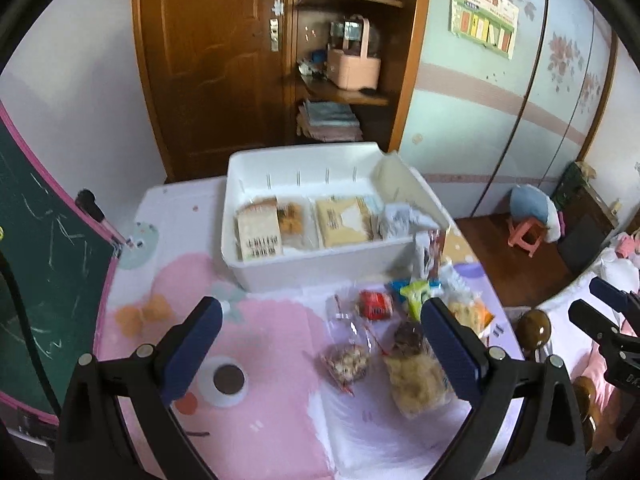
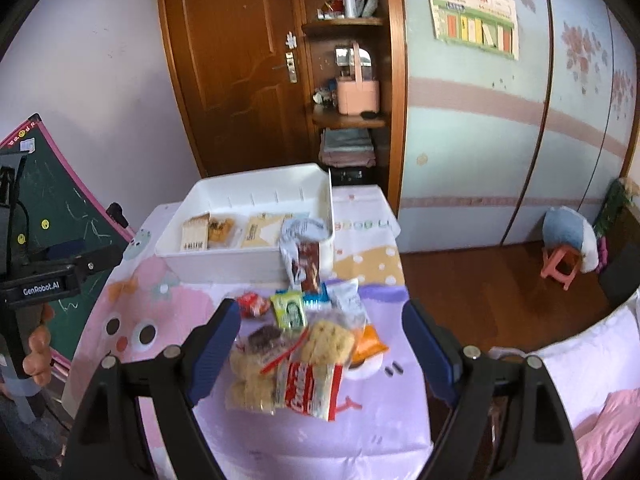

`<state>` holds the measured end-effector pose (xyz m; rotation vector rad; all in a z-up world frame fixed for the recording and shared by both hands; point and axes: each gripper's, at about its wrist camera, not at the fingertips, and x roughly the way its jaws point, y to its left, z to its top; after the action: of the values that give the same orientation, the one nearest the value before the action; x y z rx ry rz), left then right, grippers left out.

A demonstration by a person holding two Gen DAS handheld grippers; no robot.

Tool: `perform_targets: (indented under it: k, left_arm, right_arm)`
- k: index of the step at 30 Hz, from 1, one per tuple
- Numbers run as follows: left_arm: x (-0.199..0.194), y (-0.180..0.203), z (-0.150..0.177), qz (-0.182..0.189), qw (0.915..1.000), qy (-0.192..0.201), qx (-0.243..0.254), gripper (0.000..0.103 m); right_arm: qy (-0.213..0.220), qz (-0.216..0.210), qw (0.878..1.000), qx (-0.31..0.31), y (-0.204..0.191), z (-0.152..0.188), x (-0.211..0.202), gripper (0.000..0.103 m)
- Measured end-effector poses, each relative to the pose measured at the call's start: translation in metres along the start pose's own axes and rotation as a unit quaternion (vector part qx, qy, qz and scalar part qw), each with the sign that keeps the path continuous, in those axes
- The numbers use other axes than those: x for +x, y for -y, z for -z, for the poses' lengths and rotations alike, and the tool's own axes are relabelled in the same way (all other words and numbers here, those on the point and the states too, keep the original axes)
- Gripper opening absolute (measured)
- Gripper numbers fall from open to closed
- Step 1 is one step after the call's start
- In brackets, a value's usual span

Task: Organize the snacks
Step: 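Move both tools back over the remaining snacks, then grasp the clear nut-cluster bag with the left tool while the right tool grasps the red Cookies bag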

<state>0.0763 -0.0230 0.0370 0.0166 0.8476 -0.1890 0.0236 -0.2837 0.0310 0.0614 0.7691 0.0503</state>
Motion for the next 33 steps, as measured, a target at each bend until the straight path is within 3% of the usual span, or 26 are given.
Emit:
perform_targets:
  k: [4, 10, 20, 33]
  left_arm:
    - [0.019, 0.006, 0.021, -0.007, 0.9996, -0.012, 0.023, 0.099]
    - [0.045, 0.011, 0.046, 0.020, 0.9981, -0.034, 0.046, 0.099]
    - [0.105, 0.009, 0.071, 0.025, 0.9932, -0.091, 0.068, 0.099]
    - [0.154, 0.014, 0.077, 0.038, 0.9847, -0.138, 0.099, 0.099]
  right_arm:
    - [-0.015, 0.001, 1.000, -0.007, -0.003, 0.019, 0.013, 0.081]
    - [-0.055, 0.023, 0.998, -0.021, -0.004, 0.046, 0.040, 0.078]
    - [-0.133, -0.004, 0.991, 0.024, 0.017, 0.080, 0.091, 0.074]
    - [-0.165, -0.060, 0.984, 0.042, 0.015, 0.091, 0.131, 0.074]
